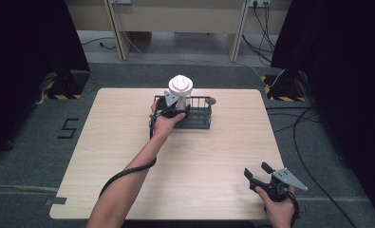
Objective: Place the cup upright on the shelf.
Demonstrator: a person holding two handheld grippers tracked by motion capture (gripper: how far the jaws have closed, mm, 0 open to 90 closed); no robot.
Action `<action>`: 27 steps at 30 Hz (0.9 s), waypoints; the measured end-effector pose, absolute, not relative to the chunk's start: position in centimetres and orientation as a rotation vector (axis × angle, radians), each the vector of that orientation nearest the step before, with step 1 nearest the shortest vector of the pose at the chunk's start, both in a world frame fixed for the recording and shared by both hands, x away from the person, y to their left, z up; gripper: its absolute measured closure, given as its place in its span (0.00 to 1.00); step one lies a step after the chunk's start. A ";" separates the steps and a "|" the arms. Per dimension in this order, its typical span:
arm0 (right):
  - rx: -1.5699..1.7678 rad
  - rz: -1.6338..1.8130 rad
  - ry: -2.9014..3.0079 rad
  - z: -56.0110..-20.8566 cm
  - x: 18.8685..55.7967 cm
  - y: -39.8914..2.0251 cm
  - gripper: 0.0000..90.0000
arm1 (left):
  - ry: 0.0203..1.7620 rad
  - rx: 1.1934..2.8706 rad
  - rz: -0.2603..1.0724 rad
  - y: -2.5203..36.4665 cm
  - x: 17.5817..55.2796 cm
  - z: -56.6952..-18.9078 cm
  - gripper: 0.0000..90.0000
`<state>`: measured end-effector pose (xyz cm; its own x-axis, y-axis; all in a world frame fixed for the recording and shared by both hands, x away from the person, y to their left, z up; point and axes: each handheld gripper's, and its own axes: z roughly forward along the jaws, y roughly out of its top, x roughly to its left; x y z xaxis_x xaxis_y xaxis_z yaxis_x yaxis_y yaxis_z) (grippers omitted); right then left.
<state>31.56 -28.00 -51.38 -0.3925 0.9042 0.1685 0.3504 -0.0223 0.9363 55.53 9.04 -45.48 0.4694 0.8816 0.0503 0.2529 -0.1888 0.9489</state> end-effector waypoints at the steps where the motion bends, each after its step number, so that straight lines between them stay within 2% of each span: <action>1: 1.310 1.421 1.752 -51.4 31.6 -28.0 0.21 | 0.980 1.696 0.773 9.1 55.4 -45.4 0.17; 27: 1.309 1.410 1.754 -51.4 31.6 -28.0 0.21 | 0.911 1.707 0.770 12.1 51.5 -44.6 0.16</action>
